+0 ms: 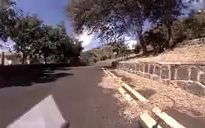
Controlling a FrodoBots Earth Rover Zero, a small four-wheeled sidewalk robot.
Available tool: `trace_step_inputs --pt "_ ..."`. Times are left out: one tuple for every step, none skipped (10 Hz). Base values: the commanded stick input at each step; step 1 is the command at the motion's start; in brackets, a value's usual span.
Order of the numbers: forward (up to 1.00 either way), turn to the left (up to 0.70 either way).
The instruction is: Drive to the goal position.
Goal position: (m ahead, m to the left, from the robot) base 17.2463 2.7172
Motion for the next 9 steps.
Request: trace_step_inputs --pt "0.5 0.0" --pt "0.5 0.0" --pt "0.5 0.0" --pt "0.5 0.0" --pt "0.5 0.0" --pt "0.5 0.0" --pt "0.5 0.0" --pt "0.5 0.0" --pt "0.5 0.0"
